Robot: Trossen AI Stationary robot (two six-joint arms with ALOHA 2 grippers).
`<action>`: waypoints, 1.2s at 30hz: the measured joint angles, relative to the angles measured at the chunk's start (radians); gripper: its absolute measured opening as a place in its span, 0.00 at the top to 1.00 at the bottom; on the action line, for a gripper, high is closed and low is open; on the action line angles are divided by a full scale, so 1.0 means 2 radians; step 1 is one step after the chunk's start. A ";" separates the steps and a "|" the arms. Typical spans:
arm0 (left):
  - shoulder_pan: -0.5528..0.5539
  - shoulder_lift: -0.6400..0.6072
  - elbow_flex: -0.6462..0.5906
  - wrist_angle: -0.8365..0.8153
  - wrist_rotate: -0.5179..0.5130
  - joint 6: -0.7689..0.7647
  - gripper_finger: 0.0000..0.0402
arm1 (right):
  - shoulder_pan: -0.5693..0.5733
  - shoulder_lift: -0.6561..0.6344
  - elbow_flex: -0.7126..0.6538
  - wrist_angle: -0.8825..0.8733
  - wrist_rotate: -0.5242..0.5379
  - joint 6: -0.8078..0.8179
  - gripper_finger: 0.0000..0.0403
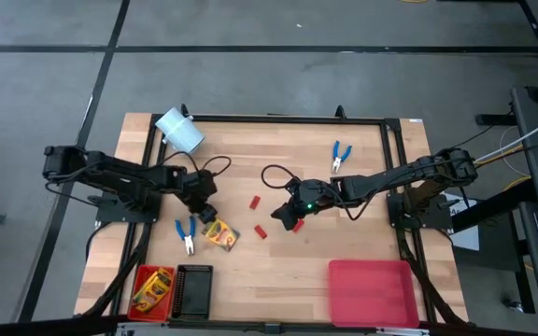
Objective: Pick & Place School Supplies
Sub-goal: Put the yellow crayon box into the red basket
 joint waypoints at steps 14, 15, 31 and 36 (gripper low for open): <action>-0.001 0.019 0.000 0.032 0.012 -0.005 0.68 | 0.000 0.000 0.000 -0.001 0.000 0.000 0.73; -0.001 0.019 0.000 0.029 0.007 -0.005 0.68 | 0.000 0.000 0.000 -0.001 0.000 0.000 0.73; -0.014 0.022 0.001 -0.013 0.021 0.008 0.68 | 0.000 0.000 0.000 -0.001 -0.002 0.000 0.73; -0.014 0.037 0.002 0.006 0.033 0.008 0.68 | 0.000 0.000 0.000 -0.001 -0.002 0.000 0.73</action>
